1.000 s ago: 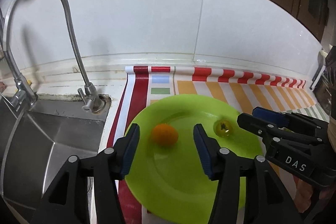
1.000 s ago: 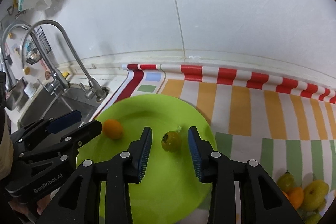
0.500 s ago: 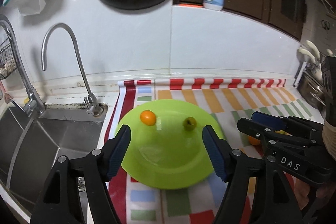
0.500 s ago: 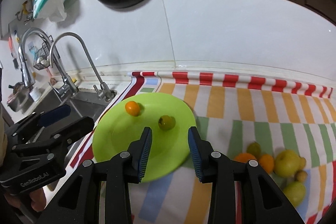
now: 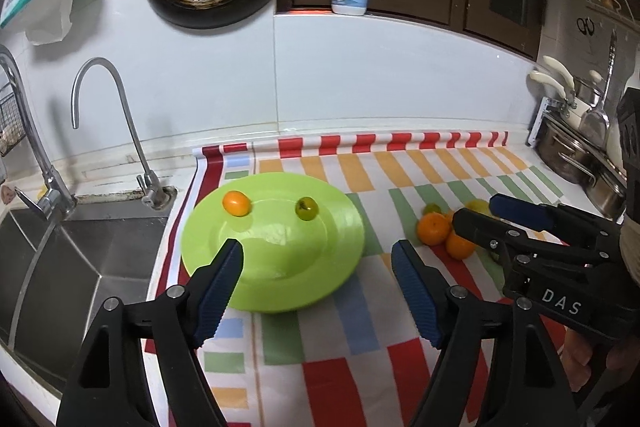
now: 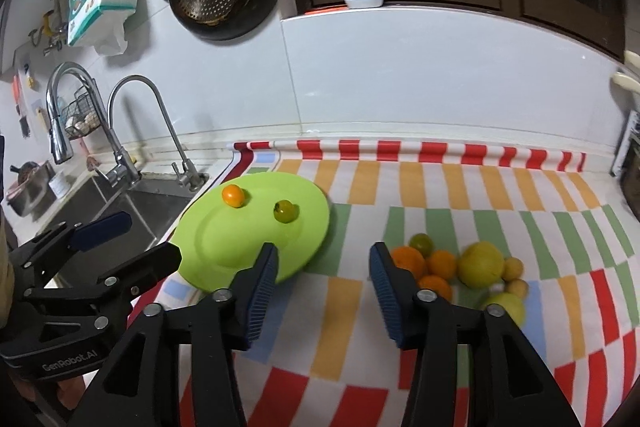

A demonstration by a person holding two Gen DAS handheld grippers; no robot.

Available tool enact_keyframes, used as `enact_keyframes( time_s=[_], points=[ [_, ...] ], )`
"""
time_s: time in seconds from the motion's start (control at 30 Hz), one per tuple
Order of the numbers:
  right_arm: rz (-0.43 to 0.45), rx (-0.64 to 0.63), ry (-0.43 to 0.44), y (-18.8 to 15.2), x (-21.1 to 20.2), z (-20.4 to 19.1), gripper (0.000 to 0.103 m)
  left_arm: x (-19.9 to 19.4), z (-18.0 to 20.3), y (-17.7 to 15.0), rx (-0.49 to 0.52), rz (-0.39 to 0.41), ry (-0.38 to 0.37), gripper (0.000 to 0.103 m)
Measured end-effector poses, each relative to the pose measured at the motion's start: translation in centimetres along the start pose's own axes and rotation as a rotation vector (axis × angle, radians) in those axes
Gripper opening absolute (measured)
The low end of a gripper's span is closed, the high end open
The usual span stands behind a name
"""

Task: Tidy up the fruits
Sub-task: 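Move both grippers back to the fruit cluster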

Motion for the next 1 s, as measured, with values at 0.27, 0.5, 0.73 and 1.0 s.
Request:
enact_keyframes(
  time_s=[0.27,0.5,0.73,1.0],
  points=[
    [0.028,0.028,-0.043,-1.2,-3.0,1.9,0.054,-1.5,3.0,-0.4,0.039,0.032,-0.038,0.079],
    [0.038,0.048,-0.107,-2.2,-5.4,4.3,0.054,-2.0,5.8,-0.6,0.07,0.068,-0.085,0.08],
    [0.04,0.082,-0.163,-2.9,-6.6,6.7,0.054,-1.3,8.5,-0.9,0.119,0.076,-0.139,0.08],
    [0.005,0.106,-0.208,-4.2,-6.0,9.0,0.054,0.7,10.8,-1.3,0.151,0.065,-0.23,0.08]
  ],
)
Point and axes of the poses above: each gripper's, at about its wrist camera, not at the fingertips, and x roughly the way its jaws point, z to its right, y to its top, the point moved 2 cm from there along x, roughly the way its jaws point, and after that the axes turned 12 degrees about y, right-handed, at the moved point
